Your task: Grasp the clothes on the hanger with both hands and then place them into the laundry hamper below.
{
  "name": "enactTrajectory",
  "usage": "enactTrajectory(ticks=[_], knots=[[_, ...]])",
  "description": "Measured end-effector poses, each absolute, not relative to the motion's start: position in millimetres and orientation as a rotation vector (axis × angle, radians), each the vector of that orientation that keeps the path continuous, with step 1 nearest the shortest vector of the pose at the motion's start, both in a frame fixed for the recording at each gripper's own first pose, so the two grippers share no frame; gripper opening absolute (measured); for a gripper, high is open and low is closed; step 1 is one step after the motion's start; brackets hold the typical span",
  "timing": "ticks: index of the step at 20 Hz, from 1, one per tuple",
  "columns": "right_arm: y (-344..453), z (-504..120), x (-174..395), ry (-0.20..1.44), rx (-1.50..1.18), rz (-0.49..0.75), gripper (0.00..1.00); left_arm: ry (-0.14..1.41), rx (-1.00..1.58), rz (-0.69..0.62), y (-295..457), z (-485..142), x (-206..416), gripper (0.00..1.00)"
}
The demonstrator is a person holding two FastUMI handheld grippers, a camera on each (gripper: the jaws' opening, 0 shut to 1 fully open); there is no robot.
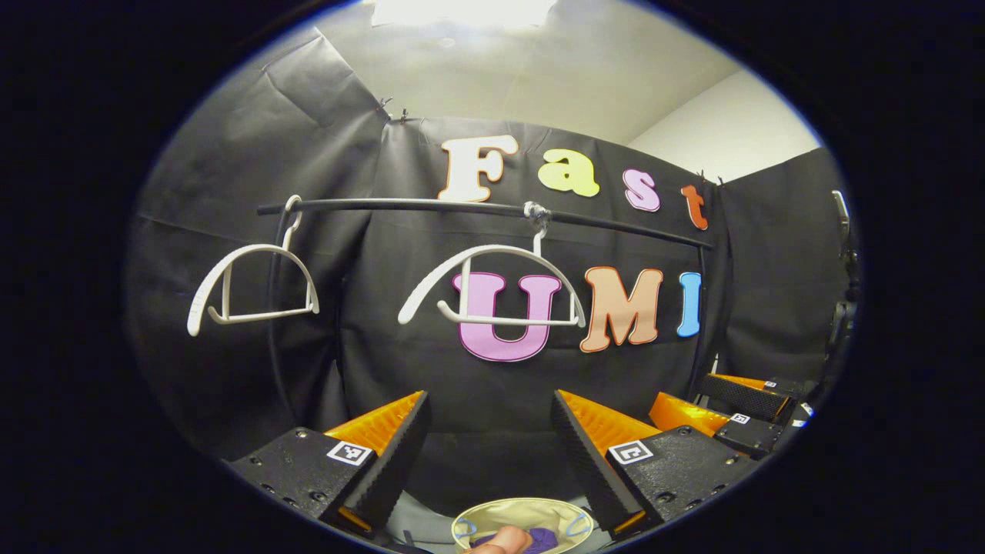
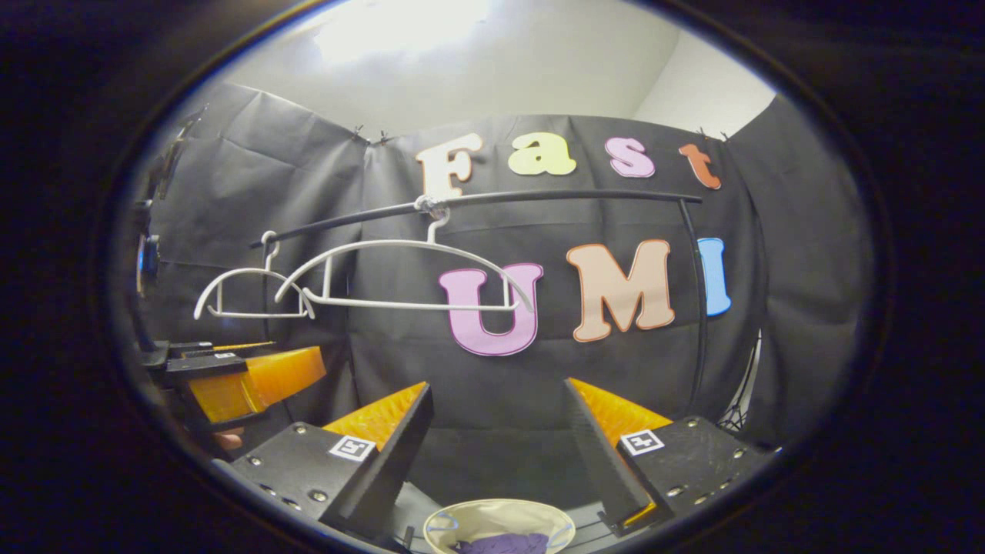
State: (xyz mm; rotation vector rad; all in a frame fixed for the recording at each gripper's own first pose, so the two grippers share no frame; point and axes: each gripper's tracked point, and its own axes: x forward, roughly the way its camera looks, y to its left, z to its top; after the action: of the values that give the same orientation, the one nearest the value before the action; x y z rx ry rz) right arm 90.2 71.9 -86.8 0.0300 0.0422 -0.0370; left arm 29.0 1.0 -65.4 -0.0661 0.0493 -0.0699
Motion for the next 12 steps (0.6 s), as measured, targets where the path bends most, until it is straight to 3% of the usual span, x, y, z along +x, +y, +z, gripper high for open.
enactTrajectory(ticks=[3,4,8,9,10,12], knots=[[68,-78,79,0.010,0.022,-0.010,1.00,0.032,-0.055,-0.059,-6,-62,23,0.93],[66,-77,75,0.002,0.017,-0.002,0.96,0.028,-0.056,-0.047,-7,-63,22,0.94],[55,-74,64,-0.022,0.013,0.037,0.96,0.041,-0.062,-0.022,-18,-68,19,0.93],[55,-74,64,-0.015,0.010,0.052,1.00,0.043,-0.056,-0.012,-18,-70,20,0.93],[53,-75,64,-0.005,0.001,0.063,0.96,0.042,-0.049,-0.003,-19,-69,22,0.93],[47,-75,64,0.009,-0.016,0.072,1.00,0.040,-0.041,0.011,-20,-70,28,0.93]])
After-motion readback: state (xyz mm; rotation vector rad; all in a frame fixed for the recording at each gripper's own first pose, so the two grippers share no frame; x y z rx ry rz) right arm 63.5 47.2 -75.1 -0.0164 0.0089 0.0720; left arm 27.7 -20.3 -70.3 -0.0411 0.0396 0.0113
